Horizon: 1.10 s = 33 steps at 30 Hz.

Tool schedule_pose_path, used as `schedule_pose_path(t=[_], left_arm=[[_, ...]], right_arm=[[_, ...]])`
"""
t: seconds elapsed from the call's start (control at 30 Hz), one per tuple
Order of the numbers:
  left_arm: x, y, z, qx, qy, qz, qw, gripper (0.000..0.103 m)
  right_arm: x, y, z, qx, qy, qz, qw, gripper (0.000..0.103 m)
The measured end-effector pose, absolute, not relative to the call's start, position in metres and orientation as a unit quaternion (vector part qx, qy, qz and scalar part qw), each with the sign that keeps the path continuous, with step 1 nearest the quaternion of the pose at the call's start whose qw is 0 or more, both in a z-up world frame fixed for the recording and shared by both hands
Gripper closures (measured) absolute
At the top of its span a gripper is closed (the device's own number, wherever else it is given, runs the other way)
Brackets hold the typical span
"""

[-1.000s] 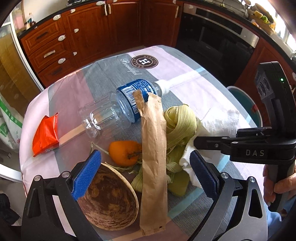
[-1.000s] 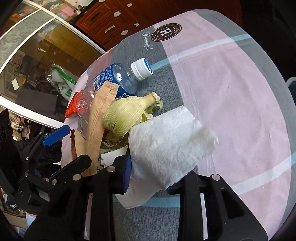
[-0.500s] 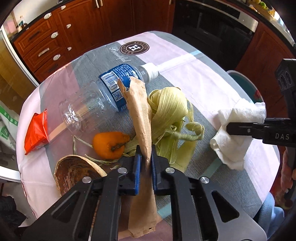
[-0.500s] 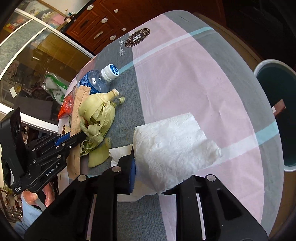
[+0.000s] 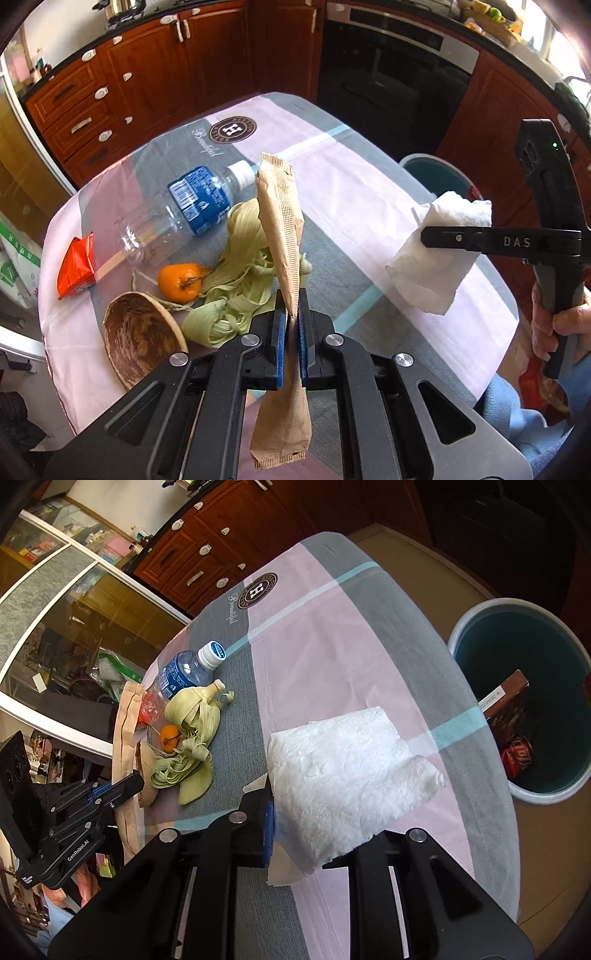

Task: Collect trash
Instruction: 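Carry the paper bag and tissue over the teal bin and open both tools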

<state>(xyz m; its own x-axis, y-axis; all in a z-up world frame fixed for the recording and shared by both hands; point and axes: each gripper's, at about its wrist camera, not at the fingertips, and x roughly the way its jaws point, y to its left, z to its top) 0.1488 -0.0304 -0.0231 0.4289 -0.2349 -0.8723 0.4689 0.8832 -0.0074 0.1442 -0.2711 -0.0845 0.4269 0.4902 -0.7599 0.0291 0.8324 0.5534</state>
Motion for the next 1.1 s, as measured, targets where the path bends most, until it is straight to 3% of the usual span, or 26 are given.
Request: schedule_pose_path(t=[0.7,1.1], left_arm=[[0.162,-0.222,0.002,0.160,0.469,-0.338,0.800,0.096],[0.178,-0.322,-0.025,0.158,0.481,-0.385,0.772,0.096]], right_arm=[[0.108,-0.425,-0.036,0.303,0.416,0.053,0.856,0.088],[0.113,-0.485,-0.055,0.280,0.419,-0.013,0.864,0.088]])
